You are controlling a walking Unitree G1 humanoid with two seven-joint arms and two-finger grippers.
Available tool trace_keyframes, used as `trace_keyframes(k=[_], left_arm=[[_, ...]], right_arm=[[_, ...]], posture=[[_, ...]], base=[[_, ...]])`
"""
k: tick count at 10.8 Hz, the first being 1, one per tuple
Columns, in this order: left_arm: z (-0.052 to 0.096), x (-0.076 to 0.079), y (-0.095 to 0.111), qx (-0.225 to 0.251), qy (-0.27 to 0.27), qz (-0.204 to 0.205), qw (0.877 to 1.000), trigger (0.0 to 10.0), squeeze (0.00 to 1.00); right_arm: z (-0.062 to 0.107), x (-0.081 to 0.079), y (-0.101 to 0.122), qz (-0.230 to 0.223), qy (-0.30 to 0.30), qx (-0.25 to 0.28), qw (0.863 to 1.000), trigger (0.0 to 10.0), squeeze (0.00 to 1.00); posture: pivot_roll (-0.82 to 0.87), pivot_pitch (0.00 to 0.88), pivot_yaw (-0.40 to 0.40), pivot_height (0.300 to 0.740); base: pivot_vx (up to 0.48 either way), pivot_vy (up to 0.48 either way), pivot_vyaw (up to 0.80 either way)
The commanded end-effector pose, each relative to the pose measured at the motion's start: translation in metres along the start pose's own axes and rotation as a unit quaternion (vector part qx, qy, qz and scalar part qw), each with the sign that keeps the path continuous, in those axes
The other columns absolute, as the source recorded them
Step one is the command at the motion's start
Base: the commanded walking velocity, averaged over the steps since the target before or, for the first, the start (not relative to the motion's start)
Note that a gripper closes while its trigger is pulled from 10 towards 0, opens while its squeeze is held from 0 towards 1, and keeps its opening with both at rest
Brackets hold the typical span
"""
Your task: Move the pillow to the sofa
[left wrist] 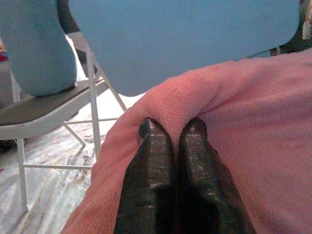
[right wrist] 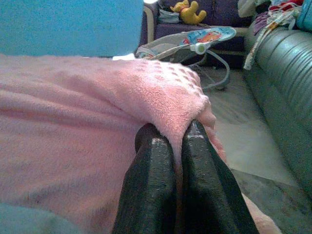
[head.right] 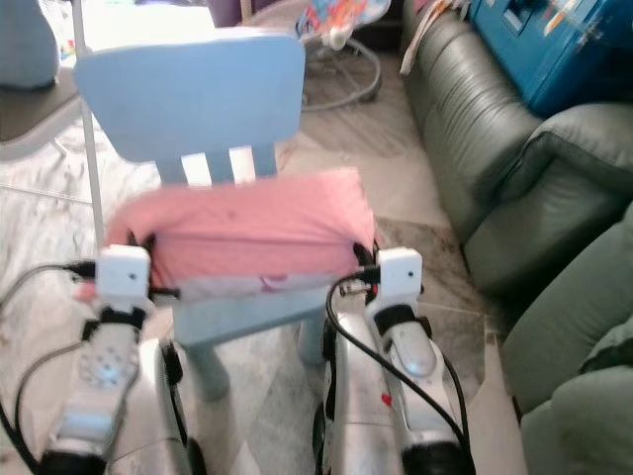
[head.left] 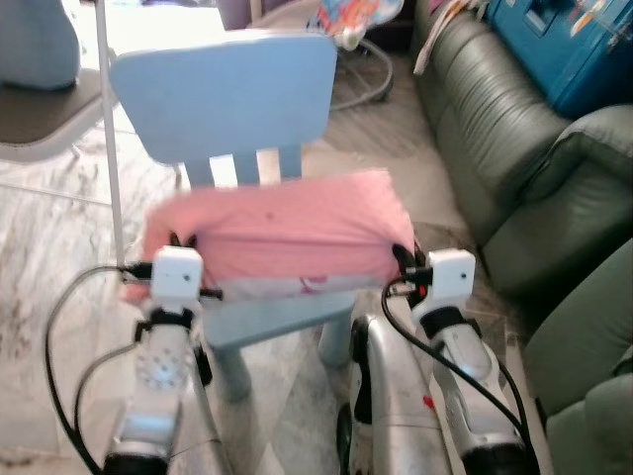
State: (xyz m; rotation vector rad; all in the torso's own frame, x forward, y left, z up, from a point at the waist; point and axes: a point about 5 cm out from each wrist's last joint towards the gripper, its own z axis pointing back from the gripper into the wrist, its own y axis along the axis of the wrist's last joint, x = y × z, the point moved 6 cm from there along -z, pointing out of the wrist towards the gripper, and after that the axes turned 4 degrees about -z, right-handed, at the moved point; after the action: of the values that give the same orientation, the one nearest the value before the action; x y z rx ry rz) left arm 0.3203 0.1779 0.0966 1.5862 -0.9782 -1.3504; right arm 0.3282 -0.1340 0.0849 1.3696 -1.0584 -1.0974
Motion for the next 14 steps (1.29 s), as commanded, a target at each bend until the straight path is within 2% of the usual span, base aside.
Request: trace_keyframes(k=[1,3,4,6,9,11,14], left_arm=[[-0.003,-0.011,0.002,-0.002,0.024,0.011,1.000,10.0,0.00],[-0.005,-0.009,0.005,-0.006,0.017,0.025,1.000,10.0,0.00],[-0.005,-0.009,0.005,-0.004,0.016,0.009,1.000,10.0,0.00],[-0.008,-0.007,0.004,-0.007,0.012,0.008,1.000,10.0,0.00],[-0.010,-0.002,0.004,-0.011,0.007,0.014,1.000,10.0,0.00],[-0.009,-0.001,0.007,-0.008,-0.001,0.033,0.999,10.0,0.00],[-0.014,0.000,0.012,0.002,-0.001,0.016,1.000,10.0,0.00]], right_arm=[[-0.001,0.009,0.010,0.003,-0.018,0.013,1.000,10.0,0.00],[0.000,0.008,0.011,0.002,-0.018,0.007,1.000,10.0,0.00],[0.000,0.009,0.011,0.000,-0.020,0.004,1.000,10.0,0.00],[0.000,0.006,0.011,-0.004,-0.011,0.001,1.000,10.0,0.00],[0.001,0.002,0.010,-0.009,-0.005,-0.003,1.000,10.0,0.00],[-0.002,0.000,0.014,-0.008,-0.001,0.002,1.000,10.0,0.00],[-0.007,-0.001,0.016,-0.011,0.000,0.004,1.000,10.0,0.00]], posture=[[0.00,0.000,-0.059,0.530],[0.00,0.000,-0.054,0.560],[-0.01,0.000,-0.053,0.575],[-0.01,0.000,-0.053,0.610],[-0.01,0.000,-0.060,0.614],[0.00,0.000,-0.060,0.639],[0.00,0.000,-0.061,0.689]], base=[[0.000,0.000,0.00],[0.000,0.000,0.00],[0.000,0.000,0.00],[0.000,0.000,0.00],[0.000,0.000,0.00],[0.000,0.000,0.00],[0.000,0.000,0.00]])
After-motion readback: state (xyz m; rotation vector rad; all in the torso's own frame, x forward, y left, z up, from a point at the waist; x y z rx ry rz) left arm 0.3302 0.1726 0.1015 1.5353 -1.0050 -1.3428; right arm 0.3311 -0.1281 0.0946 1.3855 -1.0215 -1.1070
